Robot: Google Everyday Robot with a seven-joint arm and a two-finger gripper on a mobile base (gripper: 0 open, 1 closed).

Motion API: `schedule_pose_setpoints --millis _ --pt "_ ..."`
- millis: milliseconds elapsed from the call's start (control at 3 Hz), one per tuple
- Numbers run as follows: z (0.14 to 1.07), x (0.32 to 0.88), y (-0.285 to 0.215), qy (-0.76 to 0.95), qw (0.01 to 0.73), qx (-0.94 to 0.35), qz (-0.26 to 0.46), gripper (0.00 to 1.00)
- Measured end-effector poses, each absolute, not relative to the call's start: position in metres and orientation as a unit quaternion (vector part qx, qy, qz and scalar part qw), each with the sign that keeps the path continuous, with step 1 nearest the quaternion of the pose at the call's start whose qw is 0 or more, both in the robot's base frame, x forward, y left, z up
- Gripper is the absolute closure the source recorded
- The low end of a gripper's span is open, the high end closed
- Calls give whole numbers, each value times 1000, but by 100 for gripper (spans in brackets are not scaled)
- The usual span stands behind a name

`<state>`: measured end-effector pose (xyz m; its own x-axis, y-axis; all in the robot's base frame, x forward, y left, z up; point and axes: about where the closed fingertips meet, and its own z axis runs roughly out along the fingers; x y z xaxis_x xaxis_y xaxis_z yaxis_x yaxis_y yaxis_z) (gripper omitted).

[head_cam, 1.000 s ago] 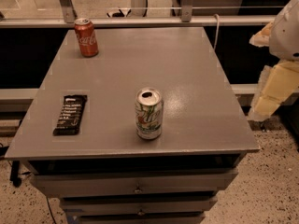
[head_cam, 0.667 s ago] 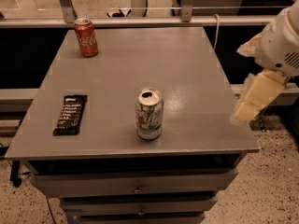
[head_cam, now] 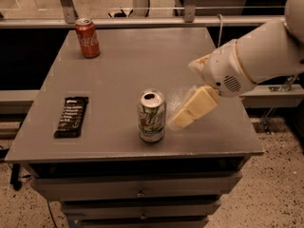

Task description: Pick 7up can

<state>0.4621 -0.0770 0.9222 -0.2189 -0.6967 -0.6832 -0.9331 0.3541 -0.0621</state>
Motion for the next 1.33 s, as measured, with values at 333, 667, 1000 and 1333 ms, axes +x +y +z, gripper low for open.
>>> schedule_pose_setpoints --millis 333,667,1000,1333 --pt "917 457 -25 726 363 -529 247 0" --pt "901 445 5 702 387 -526 283 0" --pt "886 435 18 688 403 -526 297 18" --pt "878 433 18 682 412 -525 297 41"
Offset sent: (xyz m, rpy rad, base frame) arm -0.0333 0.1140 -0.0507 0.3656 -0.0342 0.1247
